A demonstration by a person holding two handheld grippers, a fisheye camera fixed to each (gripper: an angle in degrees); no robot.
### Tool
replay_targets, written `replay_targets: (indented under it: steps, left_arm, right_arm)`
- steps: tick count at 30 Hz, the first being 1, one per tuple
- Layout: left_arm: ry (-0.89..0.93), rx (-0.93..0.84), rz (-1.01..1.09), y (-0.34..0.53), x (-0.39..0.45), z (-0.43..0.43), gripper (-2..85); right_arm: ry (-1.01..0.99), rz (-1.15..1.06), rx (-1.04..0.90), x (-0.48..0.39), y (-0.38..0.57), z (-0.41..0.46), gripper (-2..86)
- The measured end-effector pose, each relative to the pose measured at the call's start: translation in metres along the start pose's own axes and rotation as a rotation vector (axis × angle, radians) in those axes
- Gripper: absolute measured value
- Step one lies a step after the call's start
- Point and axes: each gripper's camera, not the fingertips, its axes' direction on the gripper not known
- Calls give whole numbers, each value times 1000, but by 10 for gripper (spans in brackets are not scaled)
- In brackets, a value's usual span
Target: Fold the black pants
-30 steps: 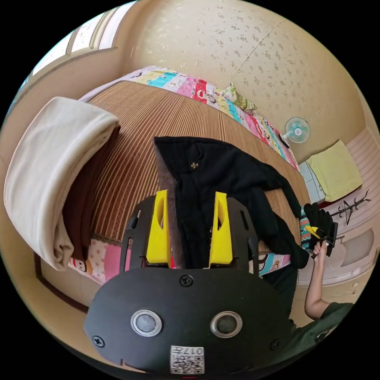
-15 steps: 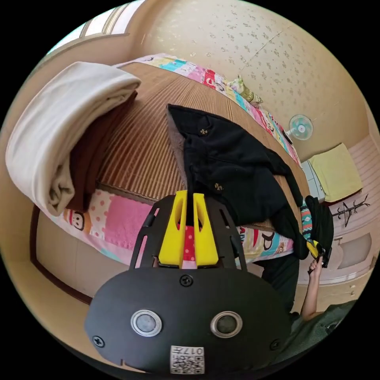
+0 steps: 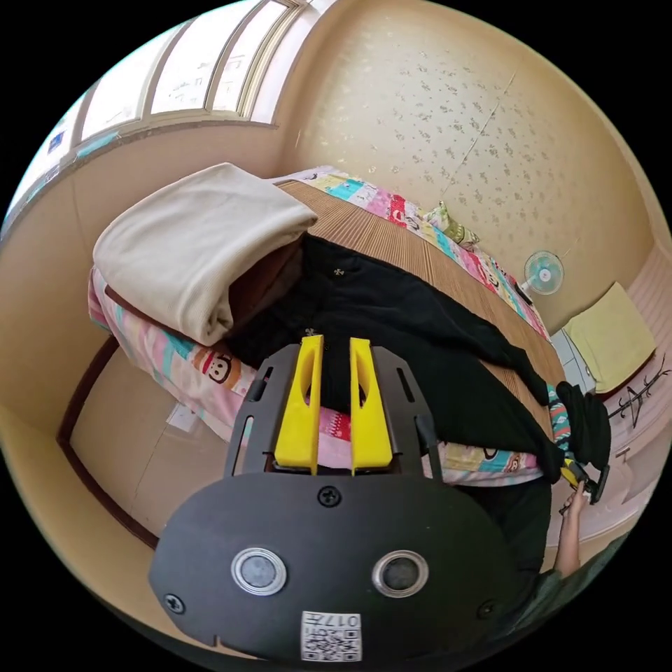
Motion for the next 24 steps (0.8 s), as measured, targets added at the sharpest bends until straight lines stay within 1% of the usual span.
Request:
replay_targets:
  steps: [2,3,4,5,6,7,8,10,11,13,14,15,16,17,18,19,20,21,22,23,24]
  left_arm:
    - [86,-40,28,20,13,3,66]
    - [116,-49,25,25,15,4,66]
    - [175,-65,14,33,16,6,66]
    - [227,-79,3,41,18,8,66]
    - [246,-84,-2,44,18,9,66]
    - [272,-93,-11,50,18,10,66]
    - [286,-98,-24,54,18,9,66]
    - [304,-100,-38,58,17,9,66]
    - [313,-104,-50,61,16,10,66]
    - [340,-128,-60,64,18,17,66]
    - [367,-160,-28,64,24,22,66]
    - [374,-176,-7,63,28,24,66]
    - [372,-201,29,64,36,27,66]
    - [361,-207,45,65,42,26,66]
    - [360,-204,49,66,44,25,66]
    - [372,-196,56,69,48,24,66]
    - [392,-192,58,72,51,23,66]
    - [400,-192,59,74,53,23,66]
    - [409,-192,68,77,56,24,66]
    - [402,-195,81,82,59,27,66]
    - [394,-198,85,84,61,29,66]
  right_arm:
    - [67,44,9,10,-3,-4,164]
    - [67,93,-39,21,-9,0,162]
    - [31,136,-118,31,-15,8,106]
    - [-10,137,-161,35,-19,12,78]
    - [-134,116,-220,38,-25,16,58]
    - [-280,78,-209,34,-29,9,45]
    - [-346,58,-194,30,-32,4,42]
    - [-524,-85,-109,-4,-48,-33,35]
    - [-556,-126,-74,-12,-53,-45,34]
    - [-636,-217,78,-30,-75,-90,30]
    - [-623,-208,102,-30,-82,-98,29]
    - [-506,-165,125,-28,-98,-110,26]
    - [-284,-108,134,-25,-114,-118,25]
    - [-155,-71,146,-23,-121,-122,26]
    - [51,4,186,-23,-132,-132,27]
    - [109,0,239,-31,-137,-143,30]
    - [85,-41,266,-38,-138,-148,32]
    - [0,-154,304,-58,-140,-152,35]
    - [-56,-246,301,-78,-145,-145,43]
    - [-64,-277,282,-89,-149,-138,47]
    - [-55,-325,212,-109,-161,-116,66]
